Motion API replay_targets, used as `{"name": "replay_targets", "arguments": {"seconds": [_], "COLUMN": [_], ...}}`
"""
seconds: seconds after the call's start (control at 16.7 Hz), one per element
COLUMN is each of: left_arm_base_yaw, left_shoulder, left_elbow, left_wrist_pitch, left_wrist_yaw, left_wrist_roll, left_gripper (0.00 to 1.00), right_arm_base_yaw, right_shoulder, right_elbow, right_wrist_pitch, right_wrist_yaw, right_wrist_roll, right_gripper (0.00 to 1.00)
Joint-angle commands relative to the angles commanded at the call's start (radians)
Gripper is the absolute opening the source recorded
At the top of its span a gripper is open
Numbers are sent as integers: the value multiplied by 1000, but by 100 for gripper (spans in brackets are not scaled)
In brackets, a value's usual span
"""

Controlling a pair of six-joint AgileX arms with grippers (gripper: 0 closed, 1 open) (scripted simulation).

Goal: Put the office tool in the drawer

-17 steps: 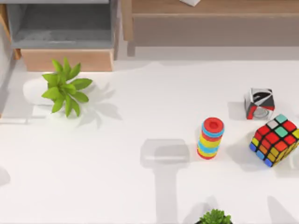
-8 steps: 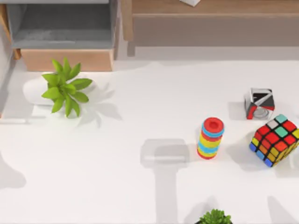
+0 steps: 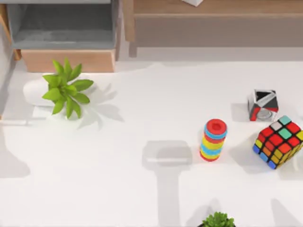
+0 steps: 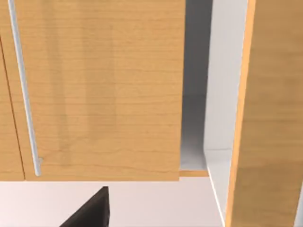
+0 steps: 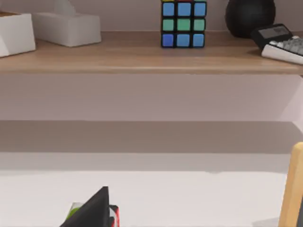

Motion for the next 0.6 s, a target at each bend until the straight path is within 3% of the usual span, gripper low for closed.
{"name": "replay_targets", "arguments": {"seconds": [0.18, 0.6], "left_arm_base_yaw": [0, 0], "left_shoulder": [0, 0], "left_elbow": [0, 0], "left_wrist_pitch": [0, 0], "left_wrist_yaw": [0, 0], "left_wrist_roll": [0, 0], "left_gripper": [100, 47], "right_arm_base_yaw": [0, 0], "right_shoulder": [0, 0], "right_elbow": [0, 0], "right_wrist_pitch": [0, 0], "right_wrist_yaw": [0, 0], "right_wrist_roll": [0, 0], "right_gripper": [100, 100]}}
